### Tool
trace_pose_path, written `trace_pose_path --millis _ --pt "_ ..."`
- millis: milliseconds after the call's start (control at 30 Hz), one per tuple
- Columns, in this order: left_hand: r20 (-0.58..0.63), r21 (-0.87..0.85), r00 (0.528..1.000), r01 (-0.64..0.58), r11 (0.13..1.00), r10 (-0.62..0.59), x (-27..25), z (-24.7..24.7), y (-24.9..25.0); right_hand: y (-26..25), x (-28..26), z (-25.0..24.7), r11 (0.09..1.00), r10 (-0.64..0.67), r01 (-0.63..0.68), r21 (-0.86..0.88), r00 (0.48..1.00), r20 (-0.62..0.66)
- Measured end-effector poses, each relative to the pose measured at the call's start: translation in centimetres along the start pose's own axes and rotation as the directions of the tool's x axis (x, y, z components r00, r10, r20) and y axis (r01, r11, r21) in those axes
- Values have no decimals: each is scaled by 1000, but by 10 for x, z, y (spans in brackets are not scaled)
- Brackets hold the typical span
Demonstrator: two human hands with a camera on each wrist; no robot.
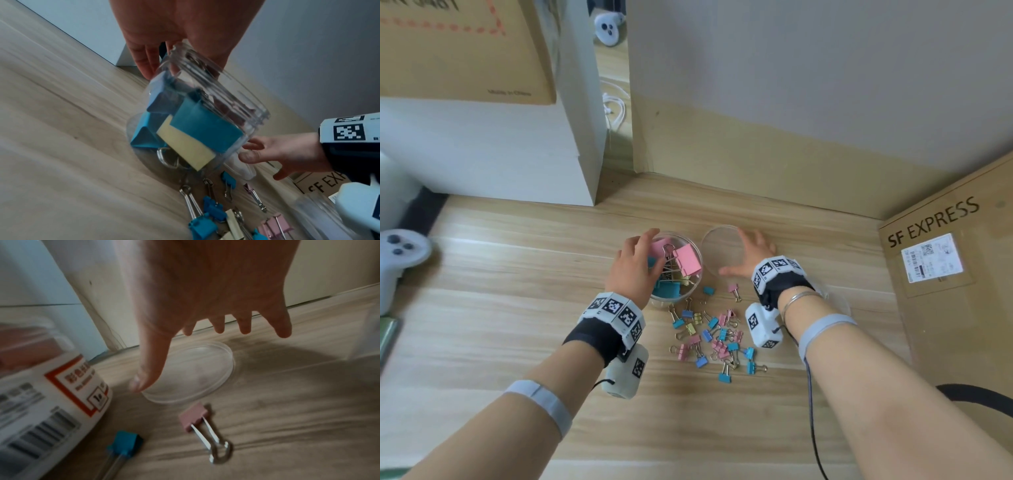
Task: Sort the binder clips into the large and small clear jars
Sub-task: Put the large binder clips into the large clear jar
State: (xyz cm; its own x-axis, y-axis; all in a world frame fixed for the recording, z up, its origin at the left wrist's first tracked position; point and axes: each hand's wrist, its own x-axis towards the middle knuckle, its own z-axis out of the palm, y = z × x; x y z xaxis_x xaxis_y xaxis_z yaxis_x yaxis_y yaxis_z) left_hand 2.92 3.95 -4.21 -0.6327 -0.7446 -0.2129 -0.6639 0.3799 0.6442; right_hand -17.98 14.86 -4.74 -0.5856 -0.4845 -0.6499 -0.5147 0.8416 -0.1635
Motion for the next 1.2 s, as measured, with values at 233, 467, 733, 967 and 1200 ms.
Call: trace_pose_path --millis 233,467,733,967,1200 --pt "23 -39 1000 17 999 -16 2 2 -5 -7 10 12 999 -34 34 -17 999 11" --pt "28 -81 999 18 997 -15 2 4 -7 -15 16 5 998 -60 59 -16 998 -27" --pt "4 -104 998 59 993 -59 5 6 0 -17 -25 -28 940 -232 220 -260 973 -16" --pt "11 -100 995 97 990 -96 5 6 2 -37 -58 -31 742 -395 331 -583 919 19" --pt "33 -171 996 92 981 -88 5 5 2 -64 -88 -29 643 -532 422 -639 847 24"
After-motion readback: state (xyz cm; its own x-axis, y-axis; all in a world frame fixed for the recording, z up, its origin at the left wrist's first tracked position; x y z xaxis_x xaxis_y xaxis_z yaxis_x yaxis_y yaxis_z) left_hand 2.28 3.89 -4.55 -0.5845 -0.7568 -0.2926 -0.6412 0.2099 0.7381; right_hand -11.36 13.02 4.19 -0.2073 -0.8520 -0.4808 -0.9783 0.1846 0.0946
